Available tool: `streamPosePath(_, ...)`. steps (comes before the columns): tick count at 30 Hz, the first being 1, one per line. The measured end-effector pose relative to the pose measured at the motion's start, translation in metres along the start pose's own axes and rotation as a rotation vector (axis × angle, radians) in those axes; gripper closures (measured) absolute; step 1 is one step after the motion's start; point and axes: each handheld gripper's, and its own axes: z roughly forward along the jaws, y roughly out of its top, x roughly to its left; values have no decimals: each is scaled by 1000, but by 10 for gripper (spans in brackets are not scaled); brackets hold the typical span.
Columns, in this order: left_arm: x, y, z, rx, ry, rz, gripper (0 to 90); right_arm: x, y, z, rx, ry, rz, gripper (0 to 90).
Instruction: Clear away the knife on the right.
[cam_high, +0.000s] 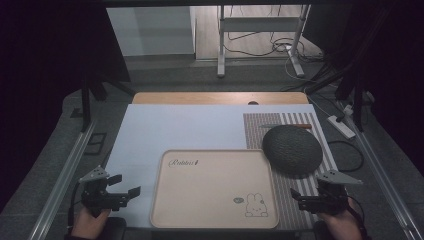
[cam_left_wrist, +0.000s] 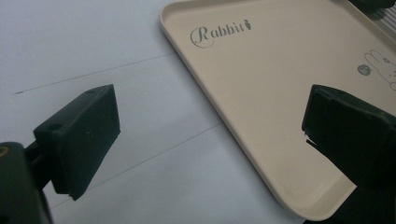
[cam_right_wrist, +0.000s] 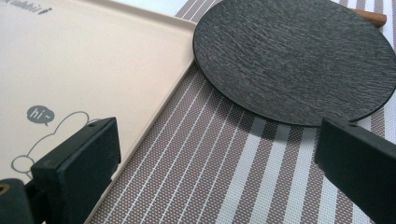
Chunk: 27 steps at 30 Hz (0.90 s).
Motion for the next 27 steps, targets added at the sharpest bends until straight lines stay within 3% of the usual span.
streamPosePath(11,0,0,0,0,-3,1,50,-1,0,1,15,34,0,7)
streamPosePath(27,1,0,1,6,2,-5,50,2,2,4,49,44,-34,7)
